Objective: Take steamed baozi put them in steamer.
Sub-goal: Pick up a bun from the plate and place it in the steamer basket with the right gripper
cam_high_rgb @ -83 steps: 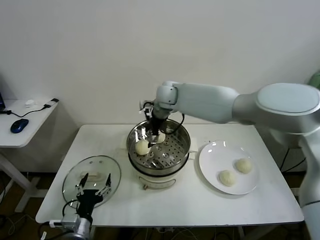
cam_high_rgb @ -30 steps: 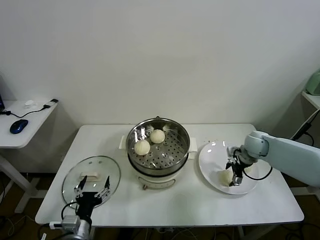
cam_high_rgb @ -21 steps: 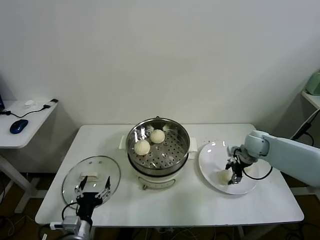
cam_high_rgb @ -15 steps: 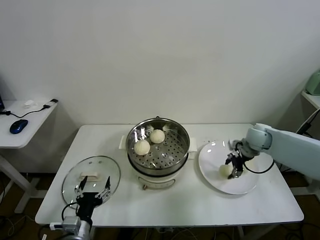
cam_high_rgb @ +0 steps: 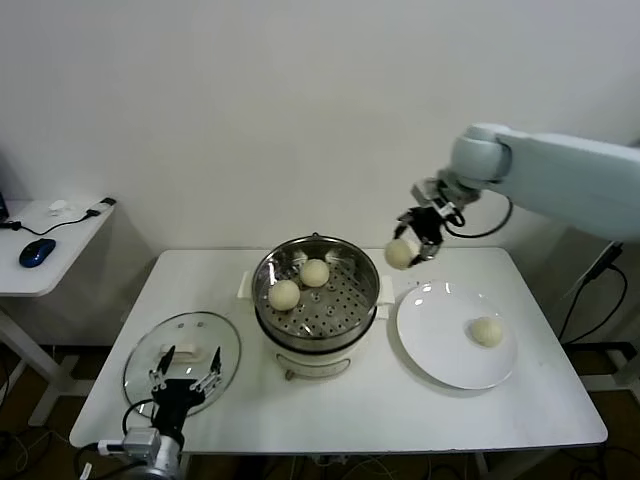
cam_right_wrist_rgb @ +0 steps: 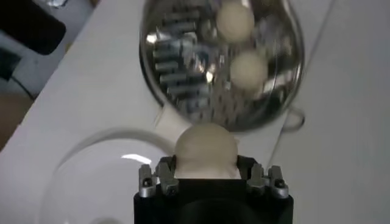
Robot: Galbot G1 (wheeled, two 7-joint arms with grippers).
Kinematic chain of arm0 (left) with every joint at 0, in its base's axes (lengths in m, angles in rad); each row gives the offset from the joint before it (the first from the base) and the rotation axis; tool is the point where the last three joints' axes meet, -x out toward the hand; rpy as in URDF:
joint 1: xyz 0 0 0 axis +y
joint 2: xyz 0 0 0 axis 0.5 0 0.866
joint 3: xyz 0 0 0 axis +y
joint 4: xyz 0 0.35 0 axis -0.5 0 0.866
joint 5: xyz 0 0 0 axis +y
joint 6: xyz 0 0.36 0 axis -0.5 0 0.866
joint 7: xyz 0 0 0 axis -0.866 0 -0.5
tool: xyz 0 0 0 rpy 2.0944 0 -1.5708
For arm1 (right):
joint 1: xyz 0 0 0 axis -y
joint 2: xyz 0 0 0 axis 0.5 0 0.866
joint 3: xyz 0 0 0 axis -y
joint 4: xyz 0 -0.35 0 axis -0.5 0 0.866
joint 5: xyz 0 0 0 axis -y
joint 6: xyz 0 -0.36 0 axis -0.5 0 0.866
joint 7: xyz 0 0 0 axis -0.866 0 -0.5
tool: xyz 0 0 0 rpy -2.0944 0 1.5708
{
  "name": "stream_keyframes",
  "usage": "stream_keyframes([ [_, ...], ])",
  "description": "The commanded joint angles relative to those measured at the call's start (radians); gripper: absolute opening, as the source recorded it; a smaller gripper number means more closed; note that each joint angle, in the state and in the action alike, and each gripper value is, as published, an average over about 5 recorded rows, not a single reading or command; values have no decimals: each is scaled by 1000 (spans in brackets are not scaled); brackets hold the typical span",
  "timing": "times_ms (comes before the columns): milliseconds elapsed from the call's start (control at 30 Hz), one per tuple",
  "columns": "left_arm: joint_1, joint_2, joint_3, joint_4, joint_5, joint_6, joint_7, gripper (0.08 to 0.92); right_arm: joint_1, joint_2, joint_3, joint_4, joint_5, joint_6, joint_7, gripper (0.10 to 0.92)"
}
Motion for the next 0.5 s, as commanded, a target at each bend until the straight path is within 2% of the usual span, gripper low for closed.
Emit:
stream_keyframes([
  [33,0,0,1,-1,-1,0,0,823,48,244,-47,166,-137,351,29,662],
  [233,-3,0,-3,1,-6,-1,-1,823,-122,276,-24,78,-357,439,113,662],
  [500,1,-5,-1,3,-6,-5,-3,823,-261,314,16,-39,-444,444,145,662],
])
